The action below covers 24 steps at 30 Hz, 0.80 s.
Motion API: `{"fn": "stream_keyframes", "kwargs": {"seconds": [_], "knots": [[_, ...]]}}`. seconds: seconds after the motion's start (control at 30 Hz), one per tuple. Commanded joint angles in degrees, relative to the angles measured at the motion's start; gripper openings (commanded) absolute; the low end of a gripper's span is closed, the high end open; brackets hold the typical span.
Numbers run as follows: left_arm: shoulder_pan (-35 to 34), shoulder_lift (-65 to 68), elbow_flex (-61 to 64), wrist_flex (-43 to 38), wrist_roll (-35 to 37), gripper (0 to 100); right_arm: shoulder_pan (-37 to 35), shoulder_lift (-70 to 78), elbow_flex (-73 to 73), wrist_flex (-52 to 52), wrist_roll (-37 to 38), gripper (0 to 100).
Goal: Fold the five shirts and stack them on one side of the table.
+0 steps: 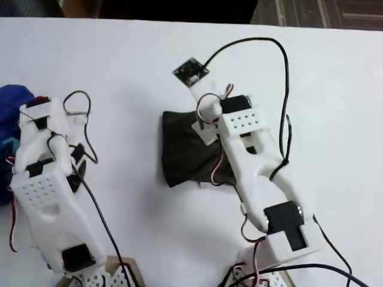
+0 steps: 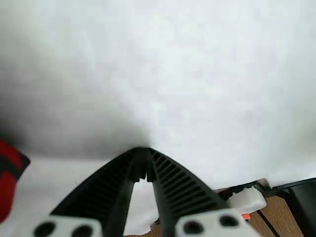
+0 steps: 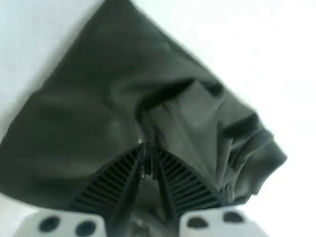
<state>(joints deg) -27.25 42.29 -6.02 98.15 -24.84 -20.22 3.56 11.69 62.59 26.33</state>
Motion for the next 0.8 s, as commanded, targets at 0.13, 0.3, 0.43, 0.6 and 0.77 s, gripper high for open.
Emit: {"fn": "stream_keyframes", "kwargs": {"seconds": [0.13, 0.3, 0.43, 0.6, 0.77], "knots": [[2.5, 2.9, -1.2, -2.6, -0.1, 3, -2.7, 5.9, -0.4, -3.0, 0.8, 2.1], [2.7, 2.7, -1.4, -4.3, -0.4, 3, -2.2, 10.2, -2.8, -3.6, 0.8, 2.1], [2.8, 1.2, -0.2, -6.3, -0.1, 3, 1.1, 13.1, -7.7, -3.3, 0.9, 2.1], [5.3, 1.2, 0.8, -4.0, 0.0, 3, 5.0, 14.7, -14.2, 0.0, 3.3, 2.1], [6.4, 1.3, 0.8, -3.5, -0.3, 3, 5.7, 14.3, -17.7, 2.9, 4.1, 2.1]]}}
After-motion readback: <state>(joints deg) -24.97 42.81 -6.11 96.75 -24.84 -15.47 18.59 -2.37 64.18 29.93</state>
